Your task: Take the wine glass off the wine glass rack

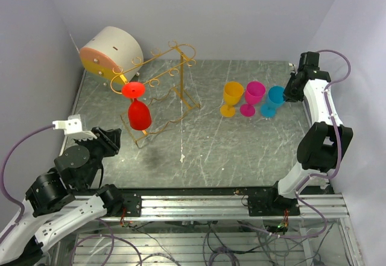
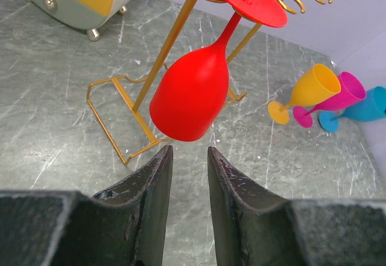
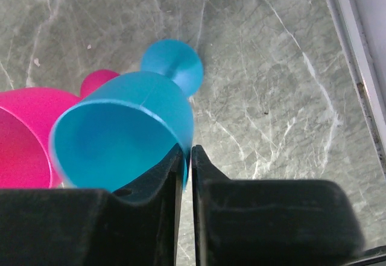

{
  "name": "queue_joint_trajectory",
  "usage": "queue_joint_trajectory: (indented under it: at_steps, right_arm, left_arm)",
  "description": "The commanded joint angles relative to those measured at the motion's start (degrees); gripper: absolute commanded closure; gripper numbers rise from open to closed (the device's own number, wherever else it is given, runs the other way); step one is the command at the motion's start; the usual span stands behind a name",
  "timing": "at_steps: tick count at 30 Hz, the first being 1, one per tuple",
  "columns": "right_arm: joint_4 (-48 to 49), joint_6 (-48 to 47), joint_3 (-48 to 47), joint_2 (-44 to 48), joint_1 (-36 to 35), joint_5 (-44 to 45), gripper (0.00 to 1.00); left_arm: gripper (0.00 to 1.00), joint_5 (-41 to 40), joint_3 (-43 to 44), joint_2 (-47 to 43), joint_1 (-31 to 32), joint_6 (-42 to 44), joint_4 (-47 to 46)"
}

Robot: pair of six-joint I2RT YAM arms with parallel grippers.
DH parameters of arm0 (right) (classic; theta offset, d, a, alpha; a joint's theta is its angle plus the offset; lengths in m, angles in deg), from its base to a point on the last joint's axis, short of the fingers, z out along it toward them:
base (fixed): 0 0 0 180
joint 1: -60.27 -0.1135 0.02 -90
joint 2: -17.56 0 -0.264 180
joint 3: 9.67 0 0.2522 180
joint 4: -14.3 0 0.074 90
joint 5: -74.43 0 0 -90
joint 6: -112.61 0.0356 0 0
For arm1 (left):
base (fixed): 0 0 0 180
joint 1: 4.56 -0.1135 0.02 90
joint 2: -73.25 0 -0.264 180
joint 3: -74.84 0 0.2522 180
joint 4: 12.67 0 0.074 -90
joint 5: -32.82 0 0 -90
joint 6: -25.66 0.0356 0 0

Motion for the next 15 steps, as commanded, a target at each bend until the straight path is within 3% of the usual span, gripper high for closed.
queue_joint_trajectory:
  at_steps: [1,6,15]
  right_arm:
    - [0.8,-0.3,0.2,1.7,0.3,-2.3,0.85]
    - [0.6,-0.2,-1.3,2.8,0.2,-5.1,0.77]
    - [-3.9,0.0,-8.4,9.5,-2.4,-2.6,0.73]
  left_arm:
    - [0.60,-2.4,0.1,-0.9,0.1,-1.1,0.7]
    - [0.60,-3.2,0.1,-1.7,0.2,-2.0,1.6]
    - [0.59,-7.1,0.7,-2.9,0.1,-5.0,4.5]
